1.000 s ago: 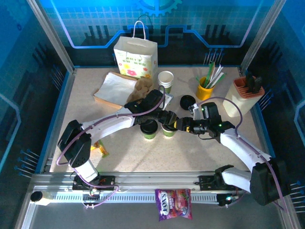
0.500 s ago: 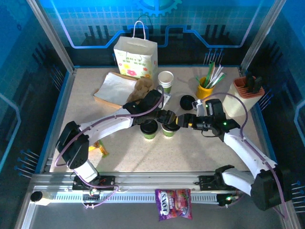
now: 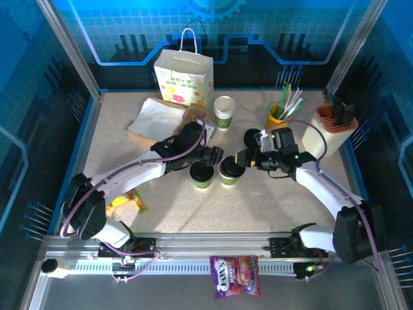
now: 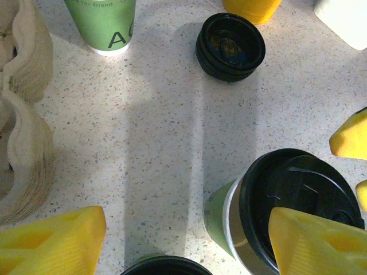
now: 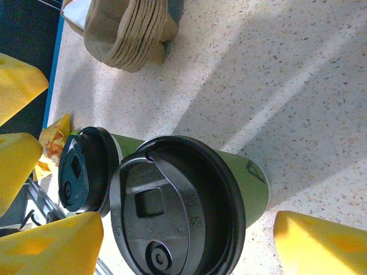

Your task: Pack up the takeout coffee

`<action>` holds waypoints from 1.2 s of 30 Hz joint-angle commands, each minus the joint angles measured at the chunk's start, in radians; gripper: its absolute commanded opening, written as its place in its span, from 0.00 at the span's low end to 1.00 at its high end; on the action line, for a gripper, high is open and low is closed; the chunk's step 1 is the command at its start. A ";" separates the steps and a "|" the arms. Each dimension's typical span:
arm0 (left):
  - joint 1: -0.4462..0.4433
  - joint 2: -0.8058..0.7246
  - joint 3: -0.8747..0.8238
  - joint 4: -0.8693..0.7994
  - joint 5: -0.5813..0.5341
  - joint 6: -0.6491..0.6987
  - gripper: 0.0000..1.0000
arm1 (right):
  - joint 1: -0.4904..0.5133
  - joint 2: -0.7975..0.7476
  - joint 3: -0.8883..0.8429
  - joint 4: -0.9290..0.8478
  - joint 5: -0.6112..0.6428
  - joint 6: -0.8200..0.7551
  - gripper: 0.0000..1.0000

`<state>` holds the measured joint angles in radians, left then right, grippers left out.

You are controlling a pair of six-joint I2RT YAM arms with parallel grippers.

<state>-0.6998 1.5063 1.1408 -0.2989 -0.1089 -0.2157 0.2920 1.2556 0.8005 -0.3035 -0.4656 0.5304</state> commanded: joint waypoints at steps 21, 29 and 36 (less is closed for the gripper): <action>0.012 -0.040 -0.028 0.026 0.002 -0.019 0.77 | 0.056 -0.011 0.020 0.045 -0.045 0.035 0.75; 0.011 -0.034 -0.033 0.030 0.004 -0.020 0.77 | 0.074 -0.015 0.022 0.063 -0.050 0.051 0.74; 0.011 -0.034 -0.035 0.030 -0.005 -0.018 0.78 | 0.090 -0.013 0.030 0.068 -0.051 0.059 0.74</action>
<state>-0.6964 1.4967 1.1137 -0.2798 -0.1085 -0.2310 0.3626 1.2568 0.8005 -0.2520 -0.5022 0.5800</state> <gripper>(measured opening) 0.775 0.739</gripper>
